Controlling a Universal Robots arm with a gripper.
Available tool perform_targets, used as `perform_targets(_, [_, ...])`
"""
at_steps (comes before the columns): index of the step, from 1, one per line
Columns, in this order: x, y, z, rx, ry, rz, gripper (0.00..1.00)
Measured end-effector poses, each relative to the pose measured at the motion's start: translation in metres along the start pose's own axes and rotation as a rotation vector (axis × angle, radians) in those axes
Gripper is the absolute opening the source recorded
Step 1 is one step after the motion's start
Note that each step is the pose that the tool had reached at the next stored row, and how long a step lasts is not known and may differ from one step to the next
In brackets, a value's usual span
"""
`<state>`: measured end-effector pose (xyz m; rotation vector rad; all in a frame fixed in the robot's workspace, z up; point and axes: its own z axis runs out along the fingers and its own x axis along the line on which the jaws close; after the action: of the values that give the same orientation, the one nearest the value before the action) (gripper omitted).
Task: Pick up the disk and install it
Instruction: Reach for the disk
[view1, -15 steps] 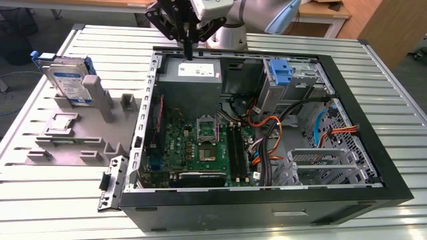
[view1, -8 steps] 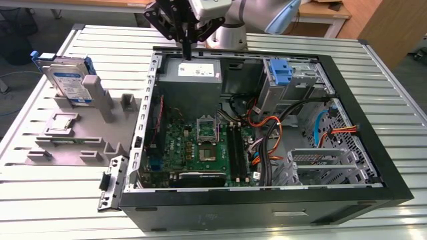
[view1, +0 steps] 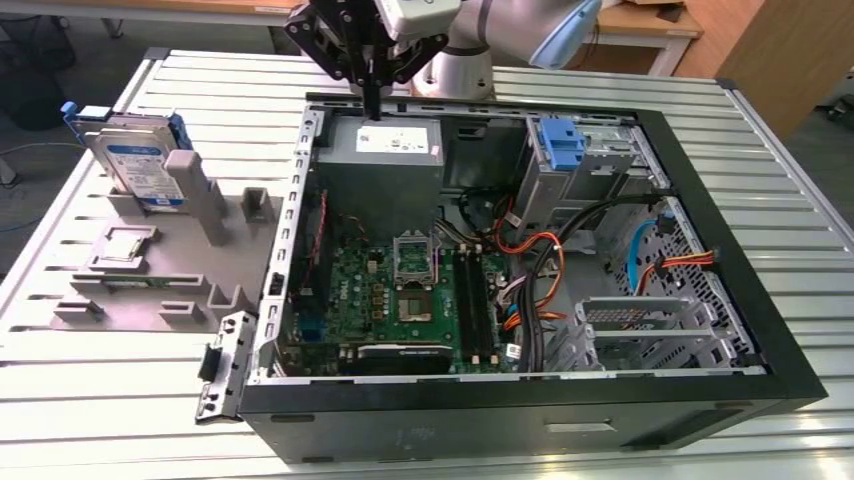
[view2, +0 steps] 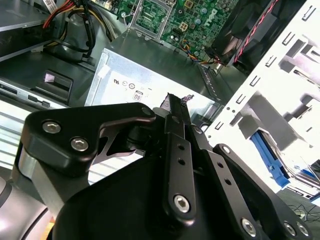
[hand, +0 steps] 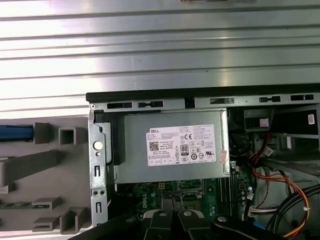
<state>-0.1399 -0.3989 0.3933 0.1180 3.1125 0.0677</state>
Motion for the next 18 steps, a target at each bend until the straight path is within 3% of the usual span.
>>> perform_targets(18, [0.0087,-0.0007,0.0,0.0001,0.0001,0.0,0.1])
